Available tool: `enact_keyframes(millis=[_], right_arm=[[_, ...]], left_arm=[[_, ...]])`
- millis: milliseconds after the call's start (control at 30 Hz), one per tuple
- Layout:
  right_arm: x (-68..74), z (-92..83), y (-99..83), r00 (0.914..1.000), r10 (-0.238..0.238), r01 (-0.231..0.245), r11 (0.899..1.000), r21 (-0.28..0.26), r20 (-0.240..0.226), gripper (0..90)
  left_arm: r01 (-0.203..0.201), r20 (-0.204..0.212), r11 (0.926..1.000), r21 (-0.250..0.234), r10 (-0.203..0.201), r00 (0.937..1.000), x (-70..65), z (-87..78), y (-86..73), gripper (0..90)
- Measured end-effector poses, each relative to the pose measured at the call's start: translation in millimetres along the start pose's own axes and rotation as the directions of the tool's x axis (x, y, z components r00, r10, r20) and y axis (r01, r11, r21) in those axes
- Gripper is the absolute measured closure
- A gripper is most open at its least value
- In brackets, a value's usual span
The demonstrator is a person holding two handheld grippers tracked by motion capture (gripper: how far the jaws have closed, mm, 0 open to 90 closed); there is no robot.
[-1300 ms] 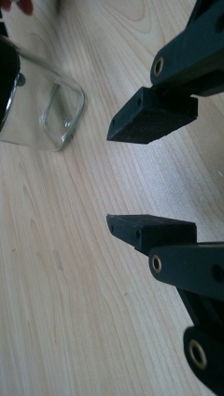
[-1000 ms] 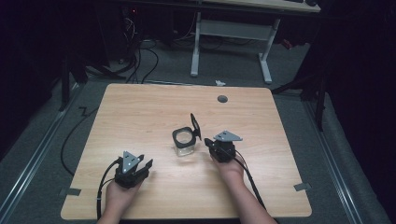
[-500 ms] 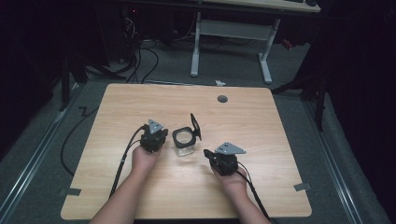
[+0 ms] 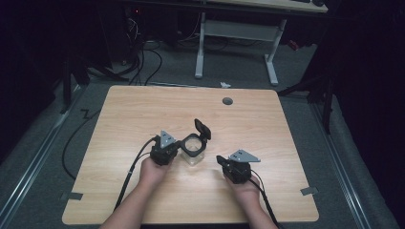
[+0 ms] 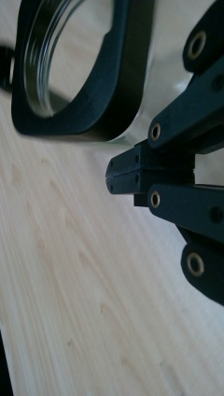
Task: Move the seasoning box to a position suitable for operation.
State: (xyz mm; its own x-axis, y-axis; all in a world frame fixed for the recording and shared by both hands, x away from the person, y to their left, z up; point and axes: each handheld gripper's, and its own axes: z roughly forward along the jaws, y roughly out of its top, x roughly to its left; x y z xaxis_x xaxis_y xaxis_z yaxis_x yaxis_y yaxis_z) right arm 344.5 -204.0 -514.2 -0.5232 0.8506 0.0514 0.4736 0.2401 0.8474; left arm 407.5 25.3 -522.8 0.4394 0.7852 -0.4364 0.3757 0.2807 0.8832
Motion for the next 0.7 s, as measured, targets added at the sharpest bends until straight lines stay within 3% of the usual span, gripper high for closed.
enact_keyframes(millis=[200, 333, 400, 700], right_arm=[[-5.4, -0.8, 0.2, 0.9997, 0.006, -0.006, 1.0, 0.006, 0.023, 90.0], [-6.1, 0.4, 1.7, 0.9997, 0.007, -0.007, 1.0, 0.005, 0.025, 90.0], [-6.3, -0.8, 1.7, 0.9996, 0.001, -0.001, 1.0, 0.007, 0.028, 90.0], [-8.0, -1.8, 0.0, 0.9995, 0.009, -0.009, 1.0, 0.006, 0.029, 90.0]], left_arm=[[-0.024, -0.008, 0.9997, 0.008, 0.024, 0.9997, -25.7, -15.9, -17.5, 90.0], [-0.006, 0.007, 0.9998, 0.016, 0.006, 1.0, -31.4, -18.6, -21.5, 90.0], [-0.021, 0.008, 0.9996, 0.019, 0.02, 0.9998, -33.5, -19.4, -23.4, 90.0], [-0.008, 0.026, 0.9998, 0.017, 0.008, 0.9996, -37.1, -23.0, -25.1, 90.0]])
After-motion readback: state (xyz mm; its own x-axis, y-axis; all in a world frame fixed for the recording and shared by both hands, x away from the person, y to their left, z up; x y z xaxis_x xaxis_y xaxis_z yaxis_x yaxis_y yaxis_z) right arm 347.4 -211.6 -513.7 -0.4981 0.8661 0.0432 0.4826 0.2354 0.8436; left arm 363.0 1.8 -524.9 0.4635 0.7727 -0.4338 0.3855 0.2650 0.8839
